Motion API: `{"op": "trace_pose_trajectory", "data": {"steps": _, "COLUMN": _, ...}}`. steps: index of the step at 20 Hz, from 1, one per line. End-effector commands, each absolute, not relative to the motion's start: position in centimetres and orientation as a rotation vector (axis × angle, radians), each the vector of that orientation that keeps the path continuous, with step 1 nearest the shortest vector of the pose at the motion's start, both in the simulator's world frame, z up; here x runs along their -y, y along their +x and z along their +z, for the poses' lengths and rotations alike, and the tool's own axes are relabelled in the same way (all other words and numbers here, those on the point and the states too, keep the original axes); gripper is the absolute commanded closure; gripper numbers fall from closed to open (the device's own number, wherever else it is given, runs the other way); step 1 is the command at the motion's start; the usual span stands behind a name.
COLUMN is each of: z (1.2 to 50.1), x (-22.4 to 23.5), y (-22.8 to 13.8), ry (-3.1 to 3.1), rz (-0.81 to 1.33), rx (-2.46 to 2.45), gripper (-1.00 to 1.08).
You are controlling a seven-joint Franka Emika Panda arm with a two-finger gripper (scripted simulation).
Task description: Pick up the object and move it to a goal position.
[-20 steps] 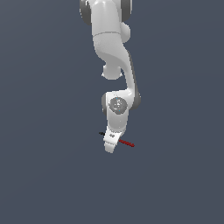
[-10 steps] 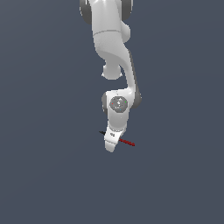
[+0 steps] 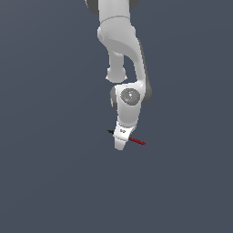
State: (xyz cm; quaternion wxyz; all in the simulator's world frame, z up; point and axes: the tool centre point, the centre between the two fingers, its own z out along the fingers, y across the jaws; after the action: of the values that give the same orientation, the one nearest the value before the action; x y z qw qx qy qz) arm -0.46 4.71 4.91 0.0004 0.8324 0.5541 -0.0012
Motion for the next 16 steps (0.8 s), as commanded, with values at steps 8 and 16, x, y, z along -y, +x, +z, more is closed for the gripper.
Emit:
{"op": "trace_pose_trajectory", "data": {"steps": 8, "z": 11.8, "x": -8.9, "y": -4.6, "ry": 2.611, "rz": -0.005, "rx": -1.74, "gripper": 1.08}}
{"op": "trace_pose_trajectory", "data": {"steps": 16, "z": 18.4, "x": -13.1, "y": -8.6, "ry": 2.61, "rz": -0.006, "rx": -1.74, "gripper": 1.08}}
